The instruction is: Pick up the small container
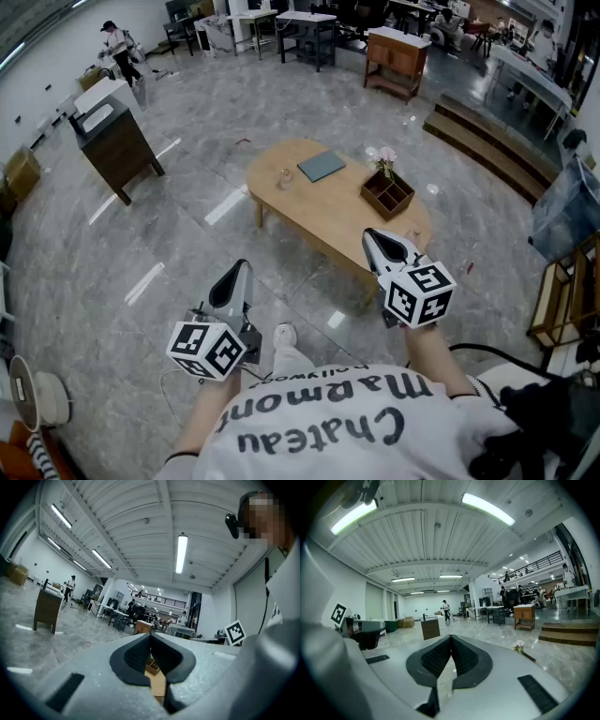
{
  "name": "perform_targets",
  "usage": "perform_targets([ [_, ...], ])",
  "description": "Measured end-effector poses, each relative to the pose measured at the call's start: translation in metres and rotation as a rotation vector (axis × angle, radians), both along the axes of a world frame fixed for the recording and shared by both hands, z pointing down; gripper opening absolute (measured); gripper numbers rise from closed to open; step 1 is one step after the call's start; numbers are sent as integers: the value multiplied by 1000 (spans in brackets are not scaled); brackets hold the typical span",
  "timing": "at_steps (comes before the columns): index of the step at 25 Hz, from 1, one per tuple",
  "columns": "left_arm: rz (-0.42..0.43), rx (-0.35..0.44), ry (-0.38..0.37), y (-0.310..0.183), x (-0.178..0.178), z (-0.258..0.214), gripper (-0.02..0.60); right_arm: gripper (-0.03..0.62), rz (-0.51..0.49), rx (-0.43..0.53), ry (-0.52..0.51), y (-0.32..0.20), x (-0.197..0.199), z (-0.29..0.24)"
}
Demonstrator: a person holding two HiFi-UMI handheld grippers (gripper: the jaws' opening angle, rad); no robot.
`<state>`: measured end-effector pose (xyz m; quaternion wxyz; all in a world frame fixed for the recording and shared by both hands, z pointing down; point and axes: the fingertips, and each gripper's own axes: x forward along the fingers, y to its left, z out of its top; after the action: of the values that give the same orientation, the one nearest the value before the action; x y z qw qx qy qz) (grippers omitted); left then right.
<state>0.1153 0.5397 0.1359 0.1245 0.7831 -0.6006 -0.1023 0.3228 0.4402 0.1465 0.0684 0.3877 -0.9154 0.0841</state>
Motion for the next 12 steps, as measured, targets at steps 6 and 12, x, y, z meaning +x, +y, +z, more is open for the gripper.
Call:
perform_targets([
  [6, -15, -4, 10, -33, -21, 2, 15, 12, 9, -18, 13, -32, -13, 6],
  [12, -23, 12, 32, -89, -65, 3, 15, 12, 25, -42, 2, -89, -46, 13],
])
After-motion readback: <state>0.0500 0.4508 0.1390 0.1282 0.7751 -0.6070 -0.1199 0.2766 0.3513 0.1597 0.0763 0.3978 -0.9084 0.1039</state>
